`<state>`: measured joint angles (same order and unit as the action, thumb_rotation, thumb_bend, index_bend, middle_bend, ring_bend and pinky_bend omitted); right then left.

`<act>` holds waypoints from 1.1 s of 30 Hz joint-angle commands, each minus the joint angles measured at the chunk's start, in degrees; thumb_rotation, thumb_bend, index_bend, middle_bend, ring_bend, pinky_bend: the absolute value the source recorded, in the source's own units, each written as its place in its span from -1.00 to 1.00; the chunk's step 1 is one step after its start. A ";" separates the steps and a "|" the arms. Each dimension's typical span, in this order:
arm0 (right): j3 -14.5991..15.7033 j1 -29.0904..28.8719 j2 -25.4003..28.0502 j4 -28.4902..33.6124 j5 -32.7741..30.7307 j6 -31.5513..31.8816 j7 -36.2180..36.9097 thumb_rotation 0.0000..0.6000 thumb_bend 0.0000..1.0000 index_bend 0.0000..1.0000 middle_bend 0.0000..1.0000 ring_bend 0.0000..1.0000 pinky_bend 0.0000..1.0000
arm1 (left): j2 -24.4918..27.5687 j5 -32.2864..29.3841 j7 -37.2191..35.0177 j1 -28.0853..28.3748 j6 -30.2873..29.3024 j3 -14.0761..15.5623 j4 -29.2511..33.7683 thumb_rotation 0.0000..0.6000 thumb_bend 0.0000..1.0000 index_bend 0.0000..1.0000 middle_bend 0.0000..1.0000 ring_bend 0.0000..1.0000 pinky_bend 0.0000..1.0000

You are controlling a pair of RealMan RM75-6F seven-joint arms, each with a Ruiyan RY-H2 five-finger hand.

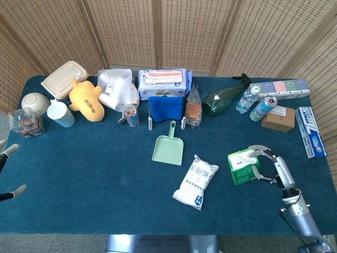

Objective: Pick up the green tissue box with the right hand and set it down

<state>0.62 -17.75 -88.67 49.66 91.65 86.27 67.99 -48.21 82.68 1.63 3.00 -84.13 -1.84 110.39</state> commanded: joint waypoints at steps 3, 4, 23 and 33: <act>0.66 1.27 -2.00 -5.00 0.84 1.36 2.79 1.00 0.35 0.02 -0.20 -0.62 -0.41 | -0.10 -0.09 0.28 0.08 0.16 0.02 0.11 1.00 -0.79 -0.77 -1.00 -1.00 -1.00; 0.75 1.47 -2.36 -6.01 0.98 1.60 3.35 1.00 0.35 0.02 -0.21 -0.63 -0.41 | -0.13 -0.10 0.37 0.10 0.17 0.02 0.15 1.00 -0.79 -0.77 -1.00 -1.00 -1.00; 3.06 3.31 -5.06 -15.51 3.53 3.79 8.88 1.00 0.29 -0.68 -0.64 -0.86 -0.49 | -0.31 -0.21 0.88 0.11 0.13 0.06 0.38 1.00 -0.79 -0.77 -1.00 -1.00 -1.00; 3.42 4.20 -6.04 -18.71 4.07 5.70 9.45 0.75 0.04 -1.00 -1.00 -1.00 -0.77 | -0.24 -0.26 0.70 0.16 0.28 0.08 0.34 1.00 -0.79 -0.77 -1.00 -1.00 -1.00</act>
<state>3.95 -13.65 -94.66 31.11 95.65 91.86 77.45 -48.45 82.42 2.33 3.17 -83.85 -1.77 110.73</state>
